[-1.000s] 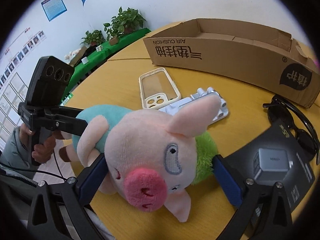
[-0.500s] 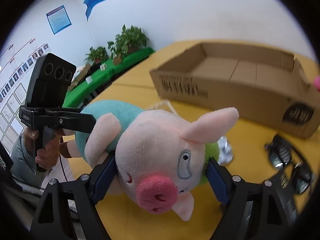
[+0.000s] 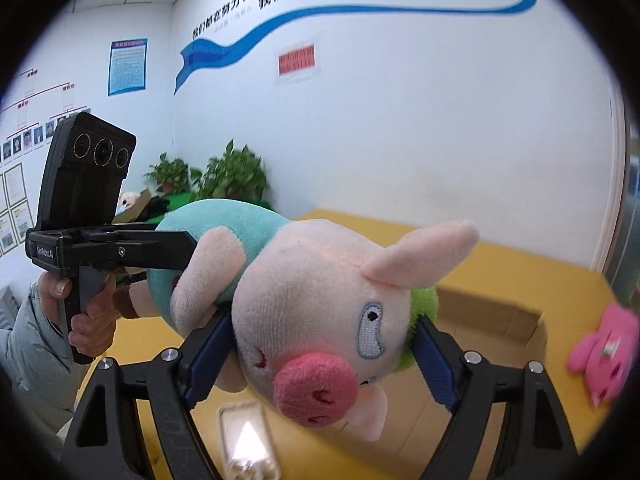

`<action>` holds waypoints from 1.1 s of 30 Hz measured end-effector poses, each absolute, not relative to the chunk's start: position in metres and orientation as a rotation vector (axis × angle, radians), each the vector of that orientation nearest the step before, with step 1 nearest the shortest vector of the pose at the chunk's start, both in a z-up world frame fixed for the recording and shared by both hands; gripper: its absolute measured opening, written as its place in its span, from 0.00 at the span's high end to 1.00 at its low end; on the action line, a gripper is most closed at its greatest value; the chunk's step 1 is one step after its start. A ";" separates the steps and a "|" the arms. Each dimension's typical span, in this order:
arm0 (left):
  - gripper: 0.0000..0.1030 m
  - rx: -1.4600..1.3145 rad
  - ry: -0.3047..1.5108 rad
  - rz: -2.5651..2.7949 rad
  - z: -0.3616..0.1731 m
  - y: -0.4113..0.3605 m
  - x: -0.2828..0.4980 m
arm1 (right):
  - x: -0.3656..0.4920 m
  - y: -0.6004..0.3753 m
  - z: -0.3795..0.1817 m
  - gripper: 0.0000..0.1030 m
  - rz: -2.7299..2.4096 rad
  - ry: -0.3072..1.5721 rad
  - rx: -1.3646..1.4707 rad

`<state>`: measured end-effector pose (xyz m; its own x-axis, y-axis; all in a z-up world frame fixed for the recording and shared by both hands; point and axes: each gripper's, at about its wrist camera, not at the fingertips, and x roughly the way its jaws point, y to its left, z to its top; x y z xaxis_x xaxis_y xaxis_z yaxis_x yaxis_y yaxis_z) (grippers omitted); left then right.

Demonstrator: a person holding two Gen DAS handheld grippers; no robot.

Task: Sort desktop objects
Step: 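Carry the pig plush with both grippers into the box and release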

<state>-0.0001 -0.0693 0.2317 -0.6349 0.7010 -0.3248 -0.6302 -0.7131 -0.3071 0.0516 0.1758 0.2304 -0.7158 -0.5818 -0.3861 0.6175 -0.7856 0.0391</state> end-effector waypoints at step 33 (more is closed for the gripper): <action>0.28 -1.177 -0.415 2.394 0.028 -0.106 -0.334 | -0.261 0.124 0.049 0.46 -2.314 0.067 0.993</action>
<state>-0.3344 -0.1060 0.0285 -0.5423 0.5066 -0.6703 -0.2515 -0.8591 -0.4457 -0.2612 0.1241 0.0492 -0.5303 -0.5168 -0.6721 0.5550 -0.8109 0.1856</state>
